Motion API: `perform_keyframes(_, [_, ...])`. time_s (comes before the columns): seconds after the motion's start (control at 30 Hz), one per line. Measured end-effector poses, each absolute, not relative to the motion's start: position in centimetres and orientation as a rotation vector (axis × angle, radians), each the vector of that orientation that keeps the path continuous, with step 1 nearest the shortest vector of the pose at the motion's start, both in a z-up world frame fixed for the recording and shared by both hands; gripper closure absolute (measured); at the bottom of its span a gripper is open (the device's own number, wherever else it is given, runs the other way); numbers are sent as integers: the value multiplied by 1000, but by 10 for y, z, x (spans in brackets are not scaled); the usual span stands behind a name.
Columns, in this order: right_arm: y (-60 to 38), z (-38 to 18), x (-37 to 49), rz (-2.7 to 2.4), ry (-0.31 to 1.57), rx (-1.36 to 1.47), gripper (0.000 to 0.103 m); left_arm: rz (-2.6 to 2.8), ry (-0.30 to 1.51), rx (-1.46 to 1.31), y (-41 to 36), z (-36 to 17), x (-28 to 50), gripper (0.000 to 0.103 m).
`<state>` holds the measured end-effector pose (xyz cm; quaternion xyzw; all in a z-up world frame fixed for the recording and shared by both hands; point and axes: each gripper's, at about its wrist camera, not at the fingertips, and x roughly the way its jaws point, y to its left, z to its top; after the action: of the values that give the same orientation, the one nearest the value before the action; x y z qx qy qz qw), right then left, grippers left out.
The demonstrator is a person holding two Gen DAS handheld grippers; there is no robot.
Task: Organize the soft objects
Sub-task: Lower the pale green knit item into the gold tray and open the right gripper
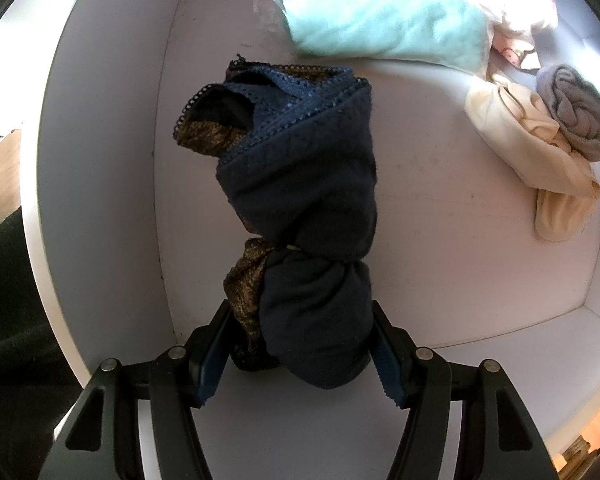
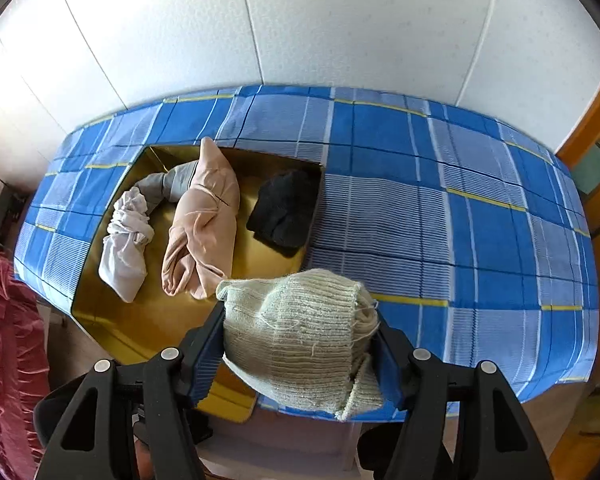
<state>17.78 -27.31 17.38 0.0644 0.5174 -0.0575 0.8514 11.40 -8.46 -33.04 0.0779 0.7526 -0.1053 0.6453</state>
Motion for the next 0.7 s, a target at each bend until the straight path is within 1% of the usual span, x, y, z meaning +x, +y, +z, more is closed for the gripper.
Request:
perform_keyframes(0.2, [-252, 150, 212, -120, 1145, 20, 37, -239, 1713, 178, -85, -331, 114, 38])
perform_keyframes(0.47, [-208, 113, 242, -105, 1231, -341, 37, -237, 1712, 181, -92, -329, 112, 37])
perform_keyframes(0.7, [-197, 94, 252, -90, 1256, -430, 37, -237, 1712, 182, -93, -328, 112, 37])
